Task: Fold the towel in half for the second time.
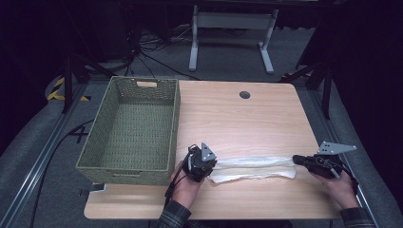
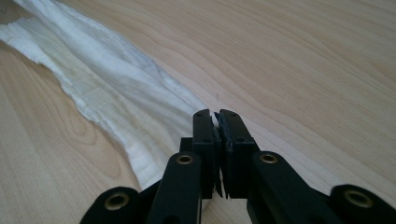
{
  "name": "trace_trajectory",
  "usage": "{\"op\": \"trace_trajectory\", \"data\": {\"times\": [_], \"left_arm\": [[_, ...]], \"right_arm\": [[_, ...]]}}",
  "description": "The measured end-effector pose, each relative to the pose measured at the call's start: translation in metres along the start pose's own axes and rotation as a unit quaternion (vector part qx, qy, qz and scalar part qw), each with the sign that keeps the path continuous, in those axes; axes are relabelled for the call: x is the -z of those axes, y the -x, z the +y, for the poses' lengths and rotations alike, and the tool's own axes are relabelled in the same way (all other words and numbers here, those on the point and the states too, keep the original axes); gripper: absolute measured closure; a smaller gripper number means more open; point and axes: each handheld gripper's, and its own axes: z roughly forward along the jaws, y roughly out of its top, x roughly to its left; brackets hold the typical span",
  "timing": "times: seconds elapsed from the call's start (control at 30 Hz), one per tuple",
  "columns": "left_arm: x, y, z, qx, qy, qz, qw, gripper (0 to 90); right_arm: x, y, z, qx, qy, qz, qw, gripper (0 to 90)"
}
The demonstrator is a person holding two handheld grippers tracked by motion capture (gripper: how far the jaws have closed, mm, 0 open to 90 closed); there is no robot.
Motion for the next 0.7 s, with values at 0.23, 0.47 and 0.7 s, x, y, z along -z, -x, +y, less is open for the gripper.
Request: {"op": "trace_trajectory", "data": {"times": [0.23,0.47,0.7], "left_arm": [[0.001,0.005,-0.006,0.01,-0.006,-0.02,0.9997,80.5],[0.013,0.007,-0.001,0.025,0.034,-0.037,0.9984,76.3],[-0.001,0.005,-0.003,0.031,0.007,-0.058,0.9978,80.3]], "right_arm": [[0.003,-0.006,-0.007,-0.003,-0.008,0.012,0.9999,79.3],[0.016,-0.011,-0.003,-0.006,0.023,0.012,0.9996,77.8],[0.006,-0.012,-0.006,-0.007,-0.007,0.03,0.9995,86.5]]}}
